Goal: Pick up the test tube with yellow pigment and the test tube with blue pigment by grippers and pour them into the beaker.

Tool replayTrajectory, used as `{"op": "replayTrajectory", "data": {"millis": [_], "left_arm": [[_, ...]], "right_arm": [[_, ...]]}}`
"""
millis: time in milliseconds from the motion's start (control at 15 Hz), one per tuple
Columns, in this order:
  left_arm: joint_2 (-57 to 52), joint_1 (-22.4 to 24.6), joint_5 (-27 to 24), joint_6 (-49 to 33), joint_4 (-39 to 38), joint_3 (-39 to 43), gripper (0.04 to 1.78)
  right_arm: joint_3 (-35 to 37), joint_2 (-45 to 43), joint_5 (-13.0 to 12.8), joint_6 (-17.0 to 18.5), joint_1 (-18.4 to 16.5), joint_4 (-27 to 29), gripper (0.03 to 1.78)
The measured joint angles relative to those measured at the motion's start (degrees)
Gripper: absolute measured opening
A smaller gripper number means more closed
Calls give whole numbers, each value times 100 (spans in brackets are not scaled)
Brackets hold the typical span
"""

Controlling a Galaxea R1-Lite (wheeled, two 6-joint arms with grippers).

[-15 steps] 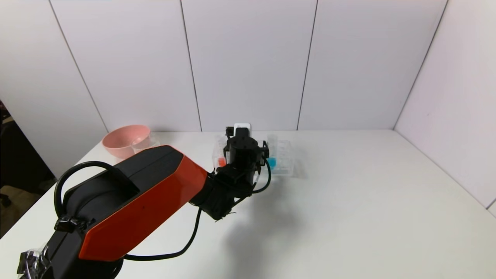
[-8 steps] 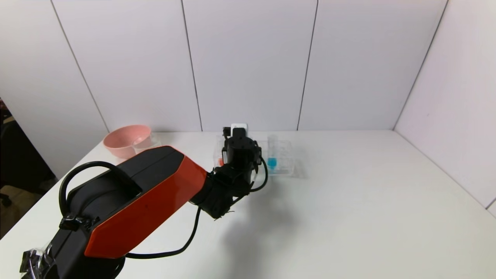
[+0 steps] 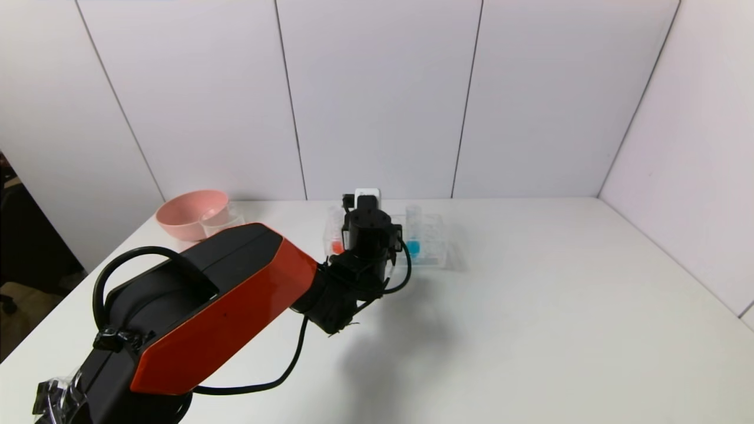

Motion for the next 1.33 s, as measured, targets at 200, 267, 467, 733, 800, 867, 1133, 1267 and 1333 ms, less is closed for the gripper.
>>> {"op": "replayTrajectory", "data": {"millis": [200,267,467,733,800,867,1133,1267,1333], "left_arm": [[-13,-33,26,28,1,5,53],[-18,-49,33,72,-2,5,53],[-101,-63,45,139,17,40,53],[-324,-63,45,339,52,96,53],[-380,-63,52,345,44,101,53],[-468,-66,52,362,91,126,53],[-852,-85,43,386,408,173,54],[-1063,-116,87,408,566,179,54],[-1143,-143,80,411,627,184,54]], "right_arm": [[0,0,0,-2,0,0,171],[0,0,0,-2,-2,0,171],[0,0,0,0,-2,0,171],[0,0,0,0,-2,0,171],[0,0,0,-2,-2,0,171],[0,0,0,0,-2,0,171],[0,0,0,0,-2,0,171],[0,0,0,-2,0,-2,171],[0,1,0,-2,-2,-2,171]]}}
